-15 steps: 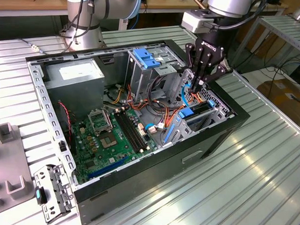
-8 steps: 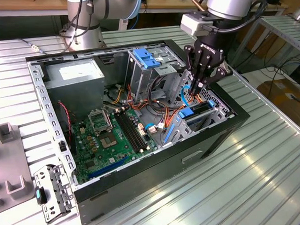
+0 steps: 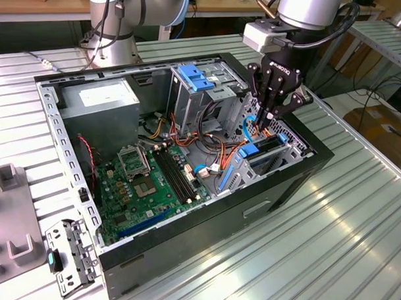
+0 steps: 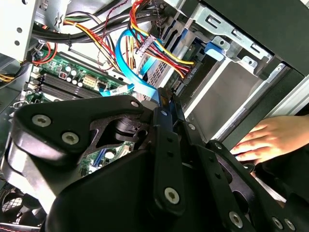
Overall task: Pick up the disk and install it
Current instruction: 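Insert the second disk wire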
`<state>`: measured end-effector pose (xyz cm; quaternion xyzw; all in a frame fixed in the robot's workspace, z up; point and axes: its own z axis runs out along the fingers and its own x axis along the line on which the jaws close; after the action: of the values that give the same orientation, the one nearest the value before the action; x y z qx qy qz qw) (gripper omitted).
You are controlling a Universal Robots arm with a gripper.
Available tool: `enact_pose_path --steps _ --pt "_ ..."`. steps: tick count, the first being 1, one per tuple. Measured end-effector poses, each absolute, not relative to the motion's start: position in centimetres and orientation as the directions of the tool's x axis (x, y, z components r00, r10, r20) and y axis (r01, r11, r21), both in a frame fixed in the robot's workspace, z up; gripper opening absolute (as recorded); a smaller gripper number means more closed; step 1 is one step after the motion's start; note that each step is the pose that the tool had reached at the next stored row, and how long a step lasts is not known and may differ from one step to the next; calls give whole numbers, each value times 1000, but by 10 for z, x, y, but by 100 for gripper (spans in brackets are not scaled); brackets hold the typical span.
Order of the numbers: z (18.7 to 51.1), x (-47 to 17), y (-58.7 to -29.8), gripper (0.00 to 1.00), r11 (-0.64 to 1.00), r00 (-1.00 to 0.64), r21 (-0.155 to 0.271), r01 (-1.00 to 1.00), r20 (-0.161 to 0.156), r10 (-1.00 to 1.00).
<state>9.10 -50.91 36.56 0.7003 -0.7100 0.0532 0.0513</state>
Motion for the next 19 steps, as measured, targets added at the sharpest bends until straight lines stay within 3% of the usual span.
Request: enact_pose_path --steps 13,19 --pt "365 87 -512 16 9 -10 -8 -1000 145 -989" --pt "363 85 -517 16 -1 -5 -40 -999 138 -990"
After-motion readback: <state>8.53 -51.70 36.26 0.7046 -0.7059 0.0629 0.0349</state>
